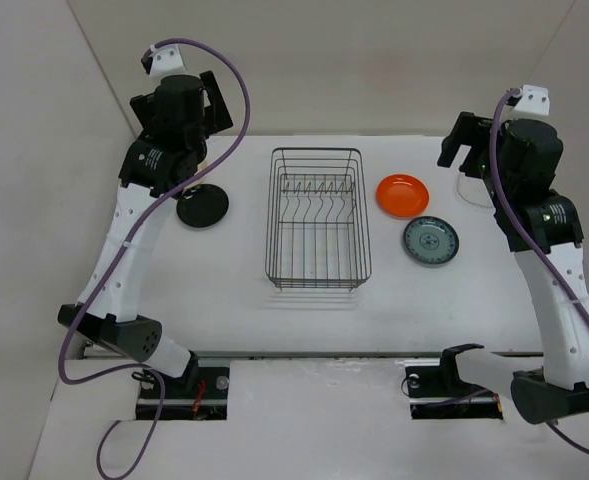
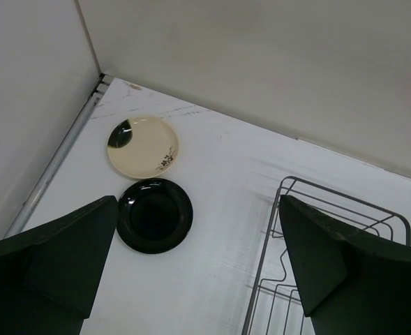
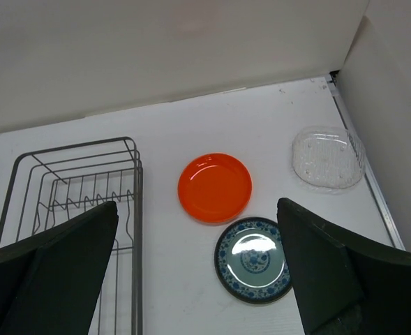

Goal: Load the plates into the dish rack

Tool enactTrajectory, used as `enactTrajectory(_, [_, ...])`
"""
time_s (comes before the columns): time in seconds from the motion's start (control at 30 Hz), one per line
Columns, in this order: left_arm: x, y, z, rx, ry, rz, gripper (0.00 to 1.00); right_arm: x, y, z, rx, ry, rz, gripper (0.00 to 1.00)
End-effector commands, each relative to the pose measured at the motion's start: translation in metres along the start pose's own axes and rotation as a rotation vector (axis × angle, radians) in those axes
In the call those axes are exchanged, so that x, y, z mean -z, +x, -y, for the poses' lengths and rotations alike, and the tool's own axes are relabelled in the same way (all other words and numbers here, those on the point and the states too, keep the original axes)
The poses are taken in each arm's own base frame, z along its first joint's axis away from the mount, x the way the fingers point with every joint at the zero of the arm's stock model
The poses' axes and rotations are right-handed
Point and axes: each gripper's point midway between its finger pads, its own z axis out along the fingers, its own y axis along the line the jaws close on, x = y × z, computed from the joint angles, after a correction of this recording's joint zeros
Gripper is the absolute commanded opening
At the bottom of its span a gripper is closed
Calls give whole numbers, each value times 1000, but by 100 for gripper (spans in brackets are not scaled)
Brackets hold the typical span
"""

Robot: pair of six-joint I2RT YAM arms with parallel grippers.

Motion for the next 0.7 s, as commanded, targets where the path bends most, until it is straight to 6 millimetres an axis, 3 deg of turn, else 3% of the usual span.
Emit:
enactTrajectory(0.0, [7,-15,1,33,3,39,100,5,-15,0,-27,11,62,100])
enactTrajectory(0.1, [7,-15,1,33,3,39,100,-4,-12,6,-24,56,58,100])
enactTrajectory(0.2, [2,-10,5,37,12,29,100,-25,8,12,-34,107,8,100])
enactTrajectory(0.23, [-2,-6,7,37,12,28,100,-44,19,18,-45,88,-6,100])
enactTrajectory(0.3, [-10,5,16,46,45,16,100,-95,58,25,-84,71,-122,100])
enactTrajectory(0.37, [-23,17,28,42,76,-2,100,-132,78,53,-148,158,-169,100])
enactTrajectory(0.4, [-27,28,30,29,83,-27,100,-158,100,62,-183,201,-201,100])
enactTrajectory(0.43, [-31,27,37,36,106,-22,100,-170,110,68,-210,208,-208,100])
enactTrajectory(0.47, [-38,40,40,20,107,-51,100,-180,113,84,-246,243,-197,100])
enactTrajectory(0.5, [-42,47,44,16,119,-63,100,-195,131,91,-304,259,-210,100])
enactTrajectory(0.6, [-49,58,49,1,129,-96,100,-213,147,126,-435,317,-191,100])
enactTrajectory(0.67, [-52,62,50,-4,126,-103,100,-226,177,143,-533,378,-235,99])
